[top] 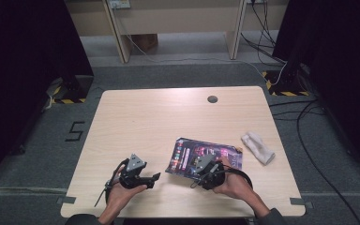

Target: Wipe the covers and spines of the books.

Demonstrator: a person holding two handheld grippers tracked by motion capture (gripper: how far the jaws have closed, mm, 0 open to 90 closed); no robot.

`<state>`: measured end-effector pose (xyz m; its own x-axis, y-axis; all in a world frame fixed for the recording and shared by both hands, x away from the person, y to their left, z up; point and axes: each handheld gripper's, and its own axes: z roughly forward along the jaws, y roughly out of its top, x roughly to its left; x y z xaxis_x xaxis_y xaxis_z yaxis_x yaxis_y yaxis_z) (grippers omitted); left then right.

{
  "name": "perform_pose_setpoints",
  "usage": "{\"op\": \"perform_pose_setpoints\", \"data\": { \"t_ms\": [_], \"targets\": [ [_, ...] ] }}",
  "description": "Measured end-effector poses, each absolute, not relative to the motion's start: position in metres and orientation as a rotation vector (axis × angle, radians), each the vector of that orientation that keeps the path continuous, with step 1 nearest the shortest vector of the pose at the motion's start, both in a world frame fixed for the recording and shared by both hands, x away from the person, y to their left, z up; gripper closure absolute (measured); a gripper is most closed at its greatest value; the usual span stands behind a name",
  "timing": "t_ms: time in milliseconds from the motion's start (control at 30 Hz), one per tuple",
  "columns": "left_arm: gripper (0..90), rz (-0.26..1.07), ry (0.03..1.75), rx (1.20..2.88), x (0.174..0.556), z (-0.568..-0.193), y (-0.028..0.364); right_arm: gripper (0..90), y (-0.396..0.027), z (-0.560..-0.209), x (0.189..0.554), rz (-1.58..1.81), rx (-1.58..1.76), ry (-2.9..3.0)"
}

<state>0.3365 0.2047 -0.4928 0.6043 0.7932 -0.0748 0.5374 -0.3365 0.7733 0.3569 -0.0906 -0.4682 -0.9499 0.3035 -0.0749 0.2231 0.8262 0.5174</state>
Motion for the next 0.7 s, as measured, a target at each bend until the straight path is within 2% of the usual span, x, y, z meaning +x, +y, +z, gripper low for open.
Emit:
{"op": "perform_pose_setpoints", "data": {
  "t_ms": [200, 433, 700],
  "targets": [
    [26.5, 0.399, 1.05, 2.025, 0.337, -0.493, 0.204, 52.1, -0.096, -0.477, 0.355, 0.795, 0.474, 2.879],
    [25.8, 0.395, 1.022, 2.042, 0.337, -0.494, 0.199, 48.7, -0.115, -0.476, 0.355, 0.828, 0.622, 2.814],
    [24.9, 0.384, 0.975, 2.066, 0.339, -0.495, 0.188, 40.8, -0.142, -0.477, 0.358, 0.846, 0.842, 2.675]
  ]
}}
